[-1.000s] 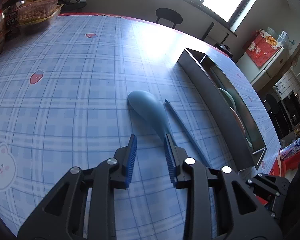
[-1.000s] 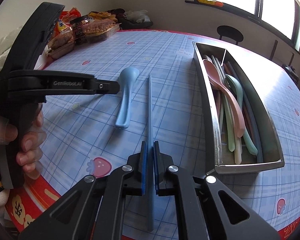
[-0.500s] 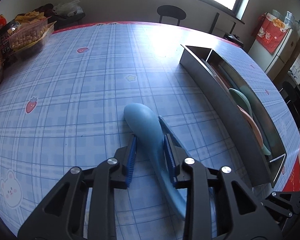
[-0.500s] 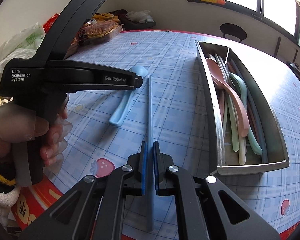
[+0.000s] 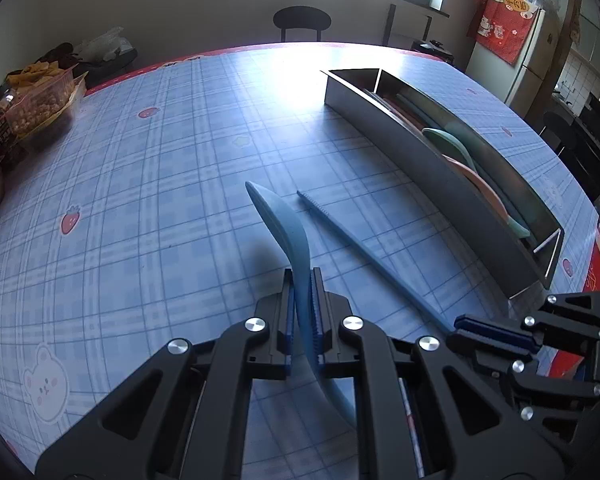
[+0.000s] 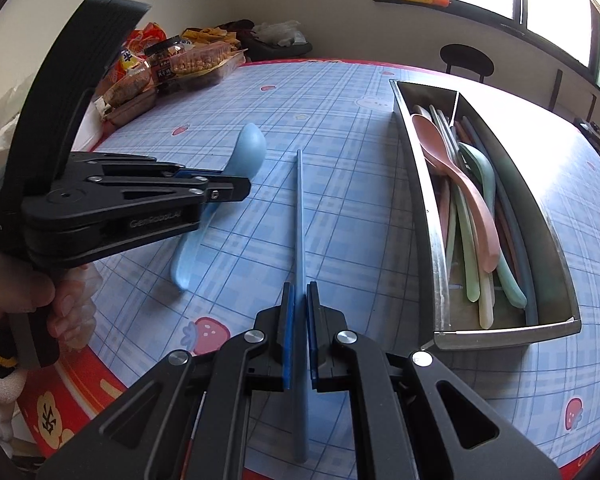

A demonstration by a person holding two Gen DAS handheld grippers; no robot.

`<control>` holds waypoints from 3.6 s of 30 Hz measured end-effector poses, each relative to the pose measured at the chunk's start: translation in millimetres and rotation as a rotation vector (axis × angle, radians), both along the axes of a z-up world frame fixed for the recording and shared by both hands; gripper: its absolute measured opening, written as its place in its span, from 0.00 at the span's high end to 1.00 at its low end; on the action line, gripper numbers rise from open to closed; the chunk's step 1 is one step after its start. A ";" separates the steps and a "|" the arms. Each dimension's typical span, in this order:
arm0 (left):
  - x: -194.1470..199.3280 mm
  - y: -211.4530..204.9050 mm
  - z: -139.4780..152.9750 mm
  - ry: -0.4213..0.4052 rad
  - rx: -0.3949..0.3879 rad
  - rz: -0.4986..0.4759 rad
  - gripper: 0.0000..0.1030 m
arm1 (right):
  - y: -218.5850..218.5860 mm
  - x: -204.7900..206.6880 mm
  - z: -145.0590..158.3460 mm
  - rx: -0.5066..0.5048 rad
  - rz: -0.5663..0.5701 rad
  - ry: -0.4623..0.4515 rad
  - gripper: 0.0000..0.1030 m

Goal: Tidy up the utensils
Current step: 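Lift the blue spoon and blue chopstick and carry them to the steel tray with both tools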

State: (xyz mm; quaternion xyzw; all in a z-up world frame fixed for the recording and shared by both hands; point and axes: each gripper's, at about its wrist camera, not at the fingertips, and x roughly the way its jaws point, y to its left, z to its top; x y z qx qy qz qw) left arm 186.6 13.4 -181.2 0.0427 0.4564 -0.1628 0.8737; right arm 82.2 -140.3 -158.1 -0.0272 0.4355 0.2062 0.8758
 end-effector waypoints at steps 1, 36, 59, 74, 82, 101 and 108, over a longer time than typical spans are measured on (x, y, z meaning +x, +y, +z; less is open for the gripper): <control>-2.8 5.5 -0.4 0.004 -0.015 0.004 0.89 | 0.0 0.2 -0.1 0.002 0.003 0.001 0.91; -70.7 37.9 43.7 -0.092 -0.118 0.033 0.90 | -23.1 -13.2 17.3 0.177 0.008 -0.081 0.94; -73.6 7.6 80.8 -0.132 -0.154 0.008 0.93 | -111.0 -4.7 42.1 0.353 -0.058 -0.151 0.94; -42.5 -56.4 127.8 -0.140 -0.230 -0.133 0.93 | -145.5 40.9 56.2 0.407 -0.117 -0.196 0.94; -5.6 -97.1 123.0 -0.075 -0.289 -0.188 0.93 | -155.8 65.3 41.0 0.453 -0.134 -0.166 0.94; 79.1 -129.7 50.6 0.119 -0.317 -0.188 0.92 | -159.0 82.2 8.1 0.458 -0.201 -0.049 0.94; 93.0 -132.8 42.3 0.128 -0.263 -0.169 0.89 | -157.0 85.6 6.5 0.445 -0.210 -0.040 0.93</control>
